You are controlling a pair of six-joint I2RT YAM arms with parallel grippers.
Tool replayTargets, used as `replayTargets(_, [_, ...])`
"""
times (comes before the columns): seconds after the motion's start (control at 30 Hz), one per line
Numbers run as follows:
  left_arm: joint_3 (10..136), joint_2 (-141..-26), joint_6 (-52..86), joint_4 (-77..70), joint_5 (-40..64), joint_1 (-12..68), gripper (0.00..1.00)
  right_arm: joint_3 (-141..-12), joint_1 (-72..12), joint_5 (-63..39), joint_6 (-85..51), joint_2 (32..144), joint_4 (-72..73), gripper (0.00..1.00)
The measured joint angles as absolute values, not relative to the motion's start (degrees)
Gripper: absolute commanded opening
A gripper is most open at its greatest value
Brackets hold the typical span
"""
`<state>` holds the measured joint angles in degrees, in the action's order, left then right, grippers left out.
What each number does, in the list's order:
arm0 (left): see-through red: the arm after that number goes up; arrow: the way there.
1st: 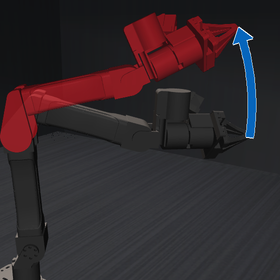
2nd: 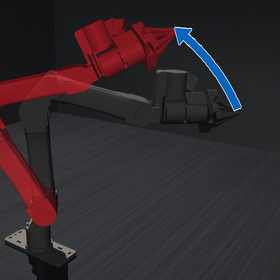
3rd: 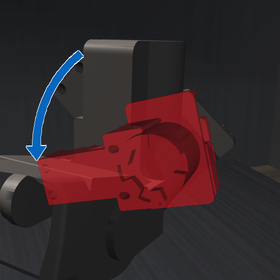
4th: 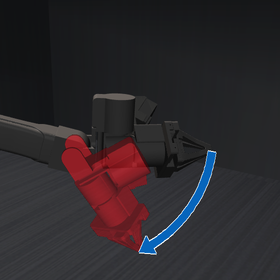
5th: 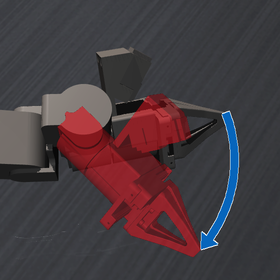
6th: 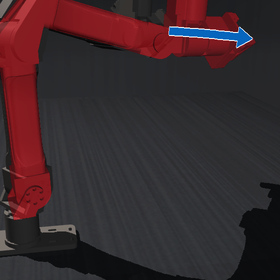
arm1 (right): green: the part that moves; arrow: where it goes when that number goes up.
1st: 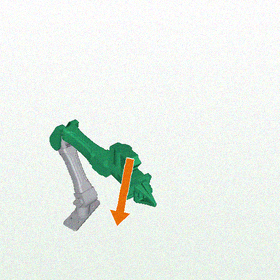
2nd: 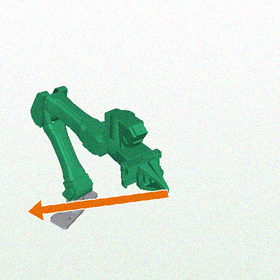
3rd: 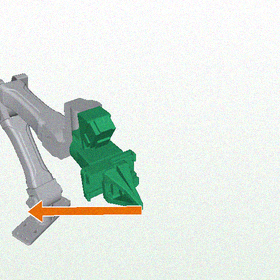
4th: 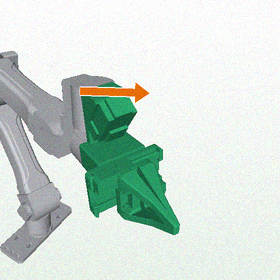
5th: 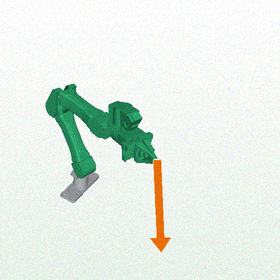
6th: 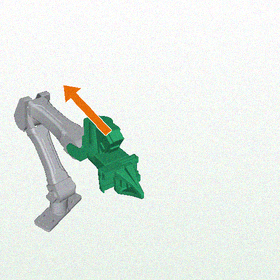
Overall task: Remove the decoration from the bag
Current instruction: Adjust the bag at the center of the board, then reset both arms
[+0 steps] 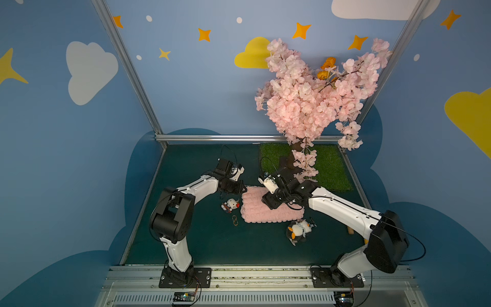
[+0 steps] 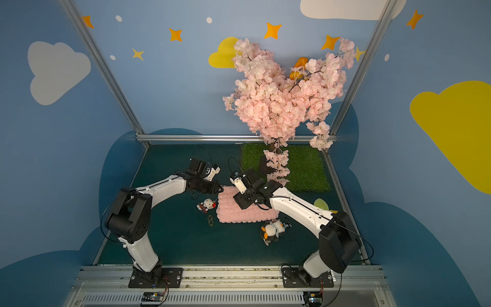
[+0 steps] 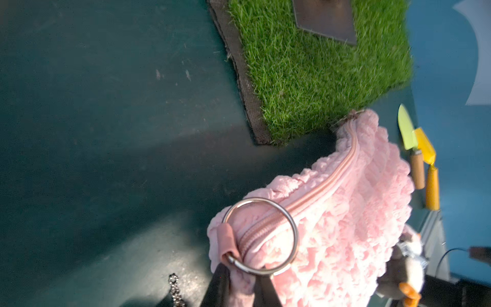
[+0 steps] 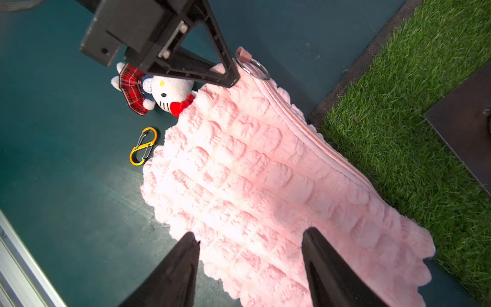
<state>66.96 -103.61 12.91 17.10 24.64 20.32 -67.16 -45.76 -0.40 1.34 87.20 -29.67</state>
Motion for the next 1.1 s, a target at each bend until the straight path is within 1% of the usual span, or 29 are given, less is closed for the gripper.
replayTargets(0.03, [66.94, -103.61, 12.62, 17.30, 24.60, 20.05, 0.40, -67.16, -45.69, -0.21, 1.26, 87.18, -29.65, 0.71])
replayTargets(0.2, [66.85, -102.37, 11.49, 18.65, 24.53, 18.74, 0.63, -67.13, -44.82, -0.01, 1.28, 85.84, -29.67, 0.84])
replayTargets(0.23, [66.85, -101.62, 11.18, 19.07, 24.60, 18.46, 0.68, -67.07, -44.62, 0.05, 1.23, 85.23, -29.67, 0.85])
replayTargets(0.27, [66.85, -100.88, 10.87, 19.42, 24.58, 18.13, 0.70, -66.85, -44.31, 0.21, 1.19, 84.38, -29.67, 0.86])
replayTargets(0.37, [66.63, -97.86, 9.91, 20.60, 24.67, 17.10, 0.72, -65.47, -43.53, 0.56, 0.78, 81.58, -30.02, 0.86])
replayTargets(0.47, [65.32, -94.37, 9.13, 21.43, 24.47, 15.68, 0.74, -62.78, -42.63, 1.15, -0.08, 78.46, -30.57, 0.90])
replayTargets(0.57, [60.73, -90.61, 9.28, 20.91, 24.18, 14.31, 0.74, -59.57, -41.58, 2.26, -1.13, 74.76, -31.27, 0.94])
replayTargets(0.7, [53.21, -87.26, 11.22, 20.45, 22.98, 12.86, 0.77, -55.07, -38.98, 4.40, -2.09, 67.92, -31.57, 0.95])
replayTargets(0.73, [51.68, -86.50, 12.01, 20.05, 22.31, 12.78, 0.85, -54.04, -38.04, 5.06, -2.44, 66.13, -31.59, 0.95])
replayTargets(0.77, [49.43, -84.86, 12.78, 19.51, 21.12, 12.75, 0.99, -52.95, -36.60, 5.54, -2.79, 63.92, -31.79, 0.95])
replayTargets(0.87, [45.41, -80.14, 14.59, 19.16, 17.21, 12.80, 1.00, -49.98, -32.51, 5.89, -4.25, 57.95, -32.01, 0.98])
replayTargets(0.97, [43.11, -76.03, 14.74, 18.26, 11.55, 12.75, 1.00, -45.36, -27.29, 6.55, -5.72, 50.74, -32.01, 0.98])
replayTargets(1.1, [41.12, -73.76, 14.02, 15.55, 2.07, 12.60, 1.00, -40.05, -16.38, 7.05, -7.35, 46.11, -31.07, 0.98])
